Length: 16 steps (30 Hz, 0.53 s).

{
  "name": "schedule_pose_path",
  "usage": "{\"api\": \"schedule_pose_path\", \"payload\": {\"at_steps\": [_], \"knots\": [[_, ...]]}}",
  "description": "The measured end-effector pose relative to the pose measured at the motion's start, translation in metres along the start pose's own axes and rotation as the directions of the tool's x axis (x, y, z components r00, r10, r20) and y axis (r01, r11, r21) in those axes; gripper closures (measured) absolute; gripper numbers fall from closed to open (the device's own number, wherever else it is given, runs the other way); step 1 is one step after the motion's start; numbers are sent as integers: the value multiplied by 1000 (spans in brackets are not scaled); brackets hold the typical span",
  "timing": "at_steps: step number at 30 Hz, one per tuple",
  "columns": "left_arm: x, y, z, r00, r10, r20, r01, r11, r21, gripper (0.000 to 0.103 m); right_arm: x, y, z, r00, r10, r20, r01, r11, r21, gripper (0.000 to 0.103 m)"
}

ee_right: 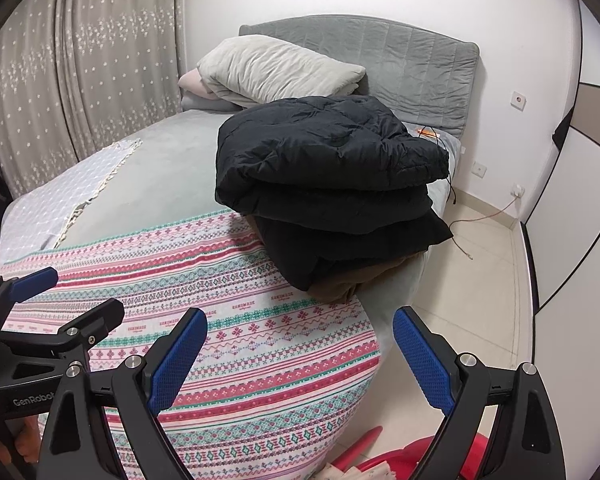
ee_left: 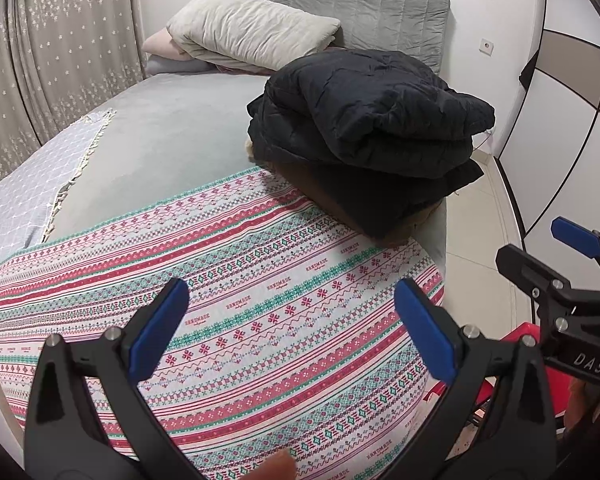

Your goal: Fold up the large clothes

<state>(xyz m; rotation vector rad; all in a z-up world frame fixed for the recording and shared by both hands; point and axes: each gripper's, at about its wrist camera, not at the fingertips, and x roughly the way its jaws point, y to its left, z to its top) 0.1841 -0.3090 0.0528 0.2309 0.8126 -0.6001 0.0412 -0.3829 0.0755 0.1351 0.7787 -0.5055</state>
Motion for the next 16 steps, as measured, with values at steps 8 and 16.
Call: {"api": "schedule_pose_path", "payload": {"at_steps": [8, 16], "knots": [[-7, 0, -2, 1000, -10, -9, 10, 1000, -4, 1, -6, 1, -1, 1000, -4, -2, 4, 1000, -3, 8], [-15, 1, -5, 999, -29, -34, 29, 1000, -8, 1, -17, 3, -4, 1000, -7, 0, 7, 1000, -3, 8]]}}
